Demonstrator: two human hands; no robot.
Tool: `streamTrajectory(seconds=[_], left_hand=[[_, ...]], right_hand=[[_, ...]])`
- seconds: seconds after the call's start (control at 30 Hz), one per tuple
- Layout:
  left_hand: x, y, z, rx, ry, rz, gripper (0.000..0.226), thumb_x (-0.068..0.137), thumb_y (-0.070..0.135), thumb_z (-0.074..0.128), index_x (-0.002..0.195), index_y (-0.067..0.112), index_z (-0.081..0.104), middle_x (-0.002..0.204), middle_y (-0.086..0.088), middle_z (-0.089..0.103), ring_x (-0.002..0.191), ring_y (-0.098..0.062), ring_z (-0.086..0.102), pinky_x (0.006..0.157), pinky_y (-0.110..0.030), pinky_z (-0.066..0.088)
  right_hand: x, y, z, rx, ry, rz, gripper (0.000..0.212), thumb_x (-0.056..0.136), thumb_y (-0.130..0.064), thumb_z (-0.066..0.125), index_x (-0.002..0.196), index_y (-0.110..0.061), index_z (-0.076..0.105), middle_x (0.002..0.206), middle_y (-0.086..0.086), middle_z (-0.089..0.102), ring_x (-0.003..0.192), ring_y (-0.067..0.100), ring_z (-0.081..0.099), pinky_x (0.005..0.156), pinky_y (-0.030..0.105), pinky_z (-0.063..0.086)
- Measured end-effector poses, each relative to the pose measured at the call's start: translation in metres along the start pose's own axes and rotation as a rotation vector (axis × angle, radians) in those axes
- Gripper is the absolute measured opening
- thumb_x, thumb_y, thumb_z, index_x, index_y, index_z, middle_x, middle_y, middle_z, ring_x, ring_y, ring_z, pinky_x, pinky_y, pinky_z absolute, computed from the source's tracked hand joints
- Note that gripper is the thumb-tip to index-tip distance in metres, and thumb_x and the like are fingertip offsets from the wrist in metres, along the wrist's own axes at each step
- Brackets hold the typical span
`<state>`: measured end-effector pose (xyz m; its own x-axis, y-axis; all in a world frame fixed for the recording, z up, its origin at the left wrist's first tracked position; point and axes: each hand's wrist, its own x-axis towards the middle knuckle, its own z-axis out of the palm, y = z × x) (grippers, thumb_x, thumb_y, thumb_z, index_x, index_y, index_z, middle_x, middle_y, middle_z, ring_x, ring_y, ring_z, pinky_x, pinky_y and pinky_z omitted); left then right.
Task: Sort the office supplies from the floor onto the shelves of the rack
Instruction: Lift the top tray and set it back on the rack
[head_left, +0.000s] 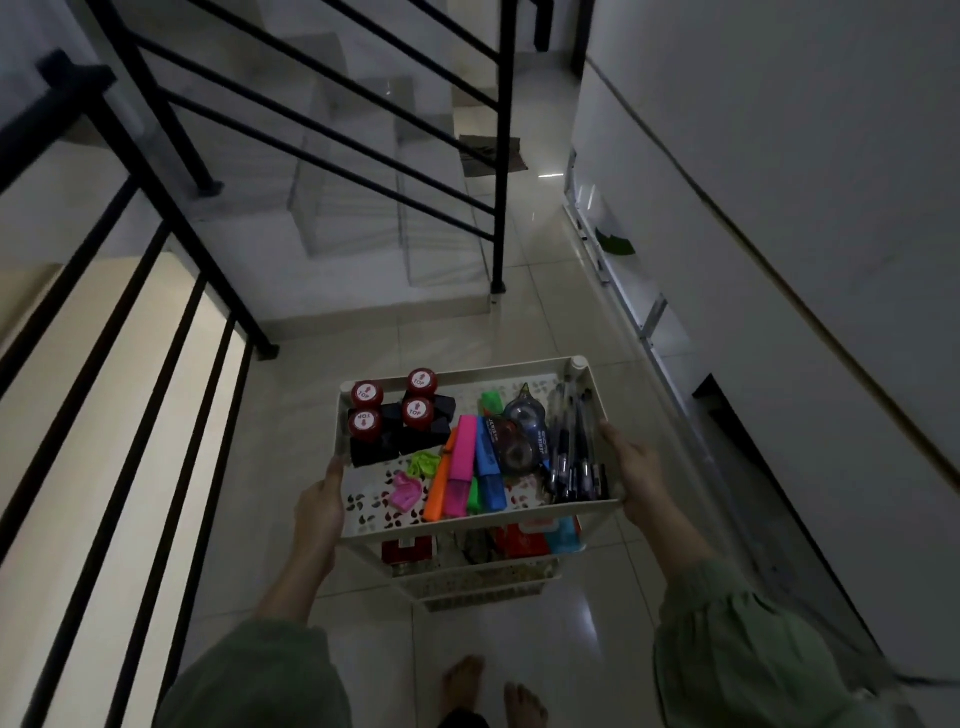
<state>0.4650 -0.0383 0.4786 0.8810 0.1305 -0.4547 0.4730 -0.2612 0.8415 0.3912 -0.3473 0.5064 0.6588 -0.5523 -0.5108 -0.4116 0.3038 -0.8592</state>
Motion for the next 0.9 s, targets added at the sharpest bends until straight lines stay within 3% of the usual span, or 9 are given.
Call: streamTrajectory(seconds=[0.23, 0.33, 0.5, 0.63, 0.73, 0.9], left_hand=[[0.019, 0.019, 0.001, 0.02, -0.074, 0.011, 0.053, 0.095, 0.049, 0.038, 0.085, 0.004, 0.064, 0.077, -0.015, 0.065, 0.065, -0.025, 0.06, 0.056, -0.028, 0.044], [0.028, 0.029, 0.004, 0.044, -0.103, 0.019, 0.051, 0.096, 0.048, 0.038, 0.085, 0.004, 0.063, 0.074, -0.013, 0.064, 0.063, -0.023, 0.059, 0.055, -0.027, 0.043], [0.042, 0.05, 0.012, 0.076, -0.174, 0.052, 0.051, 0.094, 0.05, 0.04, 0.076, 0.008, 0.062, 0.072, -0.012, 0.064, 0.062, -0.023, 0.06, 0.057, -0.028, 0.046], [0.057, 0.066, 0.018, 0.11, -0.205, 0.07, 0.048, 0.095, 0.047, 0.041, 0.071, 0.01, 0.059, 0.068, -0.01, 0.061, 0.059, -0.021, 0.057, 0.056, -0.027, 0.044], [0.067, 0.077, 0.026, 0.144, -0.246, 0.087, 0.048, 0.095, 0.047, 0.041, 0.072, 0.009, 0.059, 0.068, -0.01, 0.062, 0.058, -0.021, 0.057, 0.054, -0.027, 0.043], [0.083, 0.095, 0.043, 0.212, -0.306, 0.122, 0.054, 0.092, 0.052, 0.042, 0.08, 0.003, 0.062, 0.072, -0.013, 0.064, 0.062, -0.025, 0.06, 0.056, -0.027, 0.045]], right_hand=[[-0.008, -0.004, 0.006, 0.09, 0.113, 0.012, 0.027, 0.092, -0.02, 0.057, 0.067, -0.009, 0.061, 0.052, 0.001, 0.063, 0.033, 0.0, 0.057, 0.034, 0.01, 0.044], [-0.01, -0.002, 0.006, 0.14, 0.161, 0.027, 0.023, 0.091, -0.02, 0.058, 0.077, -0.004, 0.064, 0.04, -0.004, 0.062, 0.032, 0.0, 0.057, 0.034, 0.011, 0.044], [-0.01, 0.004, 0.007, 0.247, 0.234, 0.062, 0.022, 0.09, -0.022, 0.059, 0.08, -0.004, 0.064, 0.042, -0.004, 0.064, 0.035, 0.003, 0.059, 0.037, 0.013, 0.048], [-0.012, 0.008, 0.01, 0.305, 0.297, 0.071, 0.025, 0.09, -0.021, 0.06, 0.069, -0.007, 0.063, 0.043, -0.002, 0.064, 0.038, 0.01, 0.061, 0.041, 0.019, 0.051], [-0.011, 0.009, 0.009, 0.348, 0.33, 0.081, 0.023, 0.089, -0.023, 0.06, 0.076, -0.004, 0.064, 0.062, 0.007, 0.065, 0.055, 0.02, 0.062, 0.058, 0.03, 0.053], [-0.009, 0.013, 0.004, 0.381, 0.408, 0.093, 0.025, 0.087, -0.026, 0.064, 0.075, -0.004, 0.064, 0.062, 0.005, 0.065, 0.052, 0.019, 0.063, 0.061, 0.032, 0.052]])
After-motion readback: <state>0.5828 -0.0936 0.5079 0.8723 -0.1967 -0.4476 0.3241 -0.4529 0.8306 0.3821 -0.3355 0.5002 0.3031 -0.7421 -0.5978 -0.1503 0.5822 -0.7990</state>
